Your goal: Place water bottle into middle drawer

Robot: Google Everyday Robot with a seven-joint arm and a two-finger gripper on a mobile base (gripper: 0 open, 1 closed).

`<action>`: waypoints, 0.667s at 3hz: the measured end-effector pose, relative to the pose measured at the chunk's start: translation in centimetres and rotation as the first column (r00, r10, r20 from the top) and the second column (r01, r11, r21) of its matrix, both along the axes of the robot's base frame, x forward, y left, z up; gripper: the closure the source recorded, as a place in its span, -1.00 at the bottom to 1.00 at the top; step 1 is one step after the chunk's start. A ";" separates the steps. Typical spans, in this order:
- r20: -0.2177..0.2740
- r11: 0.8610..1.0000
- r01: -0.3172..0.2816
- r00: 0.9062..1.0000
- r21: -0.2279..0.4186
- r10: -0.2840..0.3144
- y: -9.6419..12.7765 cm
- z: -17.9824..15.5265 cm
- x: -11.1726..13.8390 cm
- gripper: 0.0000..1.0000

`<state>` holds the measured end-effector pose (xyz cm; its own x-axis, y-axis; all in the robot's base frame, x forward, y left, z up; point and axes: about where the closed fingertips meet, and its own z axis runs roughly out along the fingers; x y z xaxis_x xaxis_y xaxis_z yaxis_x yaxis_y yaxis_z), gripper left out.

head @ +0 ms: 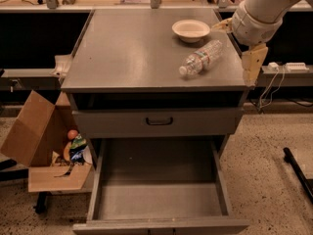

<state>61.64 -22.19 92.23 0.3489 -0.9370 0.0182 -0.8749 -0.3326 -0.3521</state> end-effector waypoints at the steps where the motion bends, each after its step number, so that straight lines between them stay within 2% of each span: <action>1: 0.019 0.997 -0.064 0.998 -0.044 0.064 -0.9 -0.8 4.1 -1.00; 2: 0.045 0.994 -0.098 0.994 -0.040 0.100 -0.9 -1.8 8.3 -1.00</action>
Offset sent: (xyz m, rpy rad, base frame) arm 0.1190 -0.0113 -0.0212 -0.0395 -0.0519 0.1365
